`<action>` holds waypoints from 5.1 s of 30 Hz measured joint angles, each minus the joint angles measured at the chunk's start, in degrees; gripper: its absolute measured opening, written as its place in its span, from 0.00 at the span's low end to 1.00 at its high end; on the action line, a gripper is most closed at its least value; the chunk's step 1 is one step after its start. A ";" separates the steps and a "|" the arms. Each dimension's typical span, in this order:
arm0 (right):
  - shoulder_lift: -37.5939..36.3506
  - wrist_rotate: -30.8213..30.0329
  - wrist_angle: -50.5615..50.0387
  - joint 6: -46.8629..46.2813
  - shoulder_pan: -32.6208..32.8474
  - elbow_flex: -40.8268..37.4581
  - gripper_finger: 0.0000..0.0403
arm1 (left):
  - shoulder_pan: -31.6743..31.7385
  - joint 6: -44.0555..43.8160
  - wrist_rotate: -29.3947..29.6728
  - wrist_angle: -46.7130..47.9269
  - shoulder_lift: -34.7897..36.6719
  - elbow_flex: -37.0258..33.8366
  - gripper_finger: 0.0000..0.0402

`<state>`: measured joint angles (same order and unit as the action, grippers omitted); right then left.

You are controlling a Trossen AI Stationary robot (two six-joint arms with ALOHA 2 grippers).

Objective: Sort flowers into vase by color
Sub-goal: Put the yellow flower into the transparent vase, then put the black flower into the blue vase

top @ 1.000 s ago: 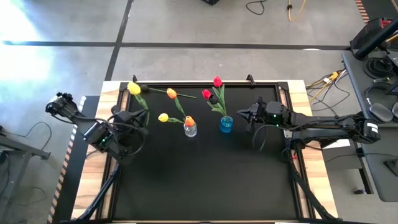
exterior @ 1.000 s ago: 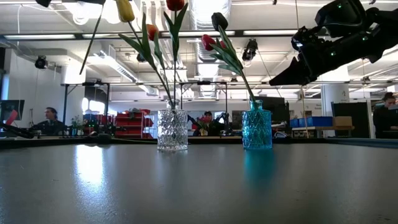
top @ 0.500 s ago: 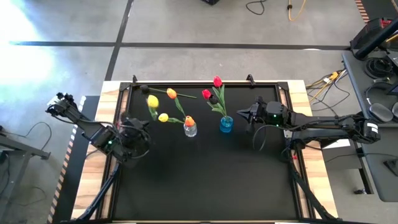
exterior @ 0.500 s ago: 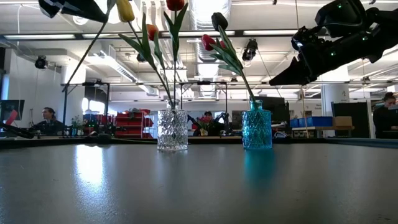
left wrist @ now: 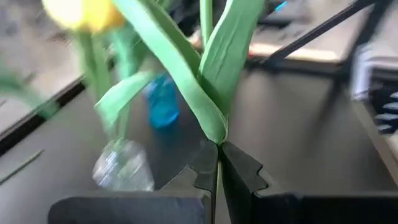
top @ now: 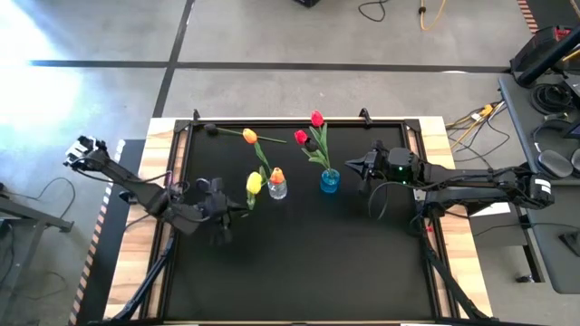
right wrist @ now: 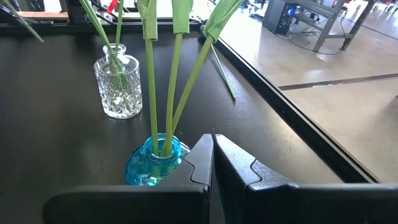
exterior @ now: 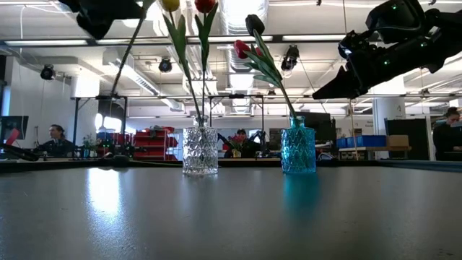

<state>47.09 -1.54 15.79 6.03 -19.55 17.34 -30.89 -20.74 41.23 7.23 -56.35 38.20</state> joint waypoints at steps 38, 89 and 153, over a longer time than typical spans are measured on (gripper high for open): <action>0.00 0.02 -0.09 0.10 0.02 0.00 0.02 | 16.06 36.56 0.80 -71.59 -19.75 -6.78 0.00; 0.00 0.02 -0.11 0.04 0.02 0.00 0.02 | 16.06 30.38 17.68 -67.18 -25.81 -6.19 0.03; 0.00 0.02 -0.07 0.03 0.02 0.00 0.02 | 17.55 6.00 8.56 -5.35 -26.24 13.99 0.31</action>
<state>47.09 -1.52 15.73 6.06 -19.53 17.34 -13.34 -14.74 49.80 1.87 -82.59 52.19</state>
